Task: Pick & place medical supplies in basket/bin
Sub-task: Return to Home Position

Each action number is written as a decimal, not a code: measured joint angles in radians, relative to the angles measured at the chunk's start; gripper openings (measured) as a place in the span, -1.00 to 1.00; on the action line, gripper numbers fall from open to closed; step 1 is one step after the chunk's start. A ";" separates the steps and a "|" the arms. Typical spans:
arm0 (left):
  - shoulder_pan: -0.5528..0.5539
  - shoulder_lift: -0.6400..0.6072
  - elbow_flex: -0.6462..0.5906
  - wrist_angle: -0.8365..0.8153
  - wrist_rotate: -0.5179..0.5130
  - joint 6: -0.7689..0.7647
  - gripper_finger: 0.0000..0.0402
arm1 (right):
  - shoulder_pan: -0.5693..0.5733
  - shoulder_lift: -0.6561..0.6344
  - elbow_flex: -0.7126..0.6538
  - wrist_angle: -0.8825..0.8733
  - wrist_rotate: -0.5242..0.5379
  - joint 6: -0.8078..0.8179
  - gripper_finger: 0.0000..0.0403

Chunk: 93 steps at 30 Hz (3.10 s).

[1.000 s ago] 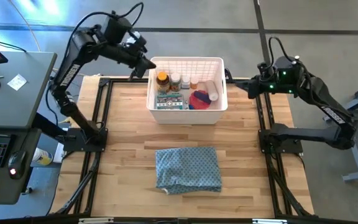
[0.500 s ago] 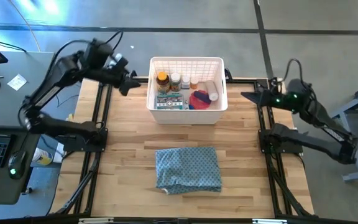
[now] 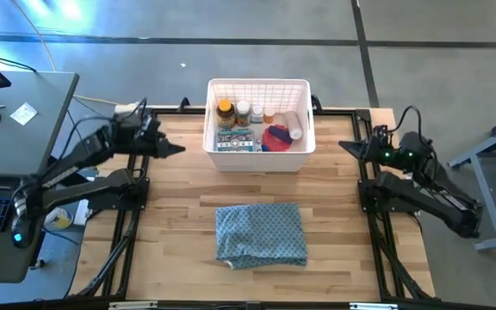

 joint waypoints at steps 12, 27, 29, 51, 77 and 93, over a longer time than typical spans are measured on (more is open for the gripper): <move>0.000 -0.355 -0.345 0.055 0.008 -0.207 -0.89 | 0.000 -0.126 -0.144 0.000 -0.032 0.031 -0.99; 0.000 -0.544 -0.548 -0.054 0.053 -0.294 -0.90 | 0.001 -0.167 -0.307 0.069 -0.060 0.059 -1.00; 0.000 -0.548 -0.550 -0.102 0.029 -0.296 -0.89 | 0.001 -0.167 -0.330 0.087 -0.050 0.057 -0.99; -0.082 -0.548 -0.559 0.148 -0.083 -0.410 -0.89 | 0.382 -0.157 -0.431 0.292 0.270 0.084 -0.99; -0.585 -0.535 -0.666 0.508 -0.593 -0.215 -0.88 | 0.461 -0.143 -0.441 0.312 0.391 -0.131 -1.00; -0.583 -0.346 -0.650 0.446 -0.560 0.177 -0.90 | 0.460 -0.137 -0.441 0.297 0.287 -0.806 -0.99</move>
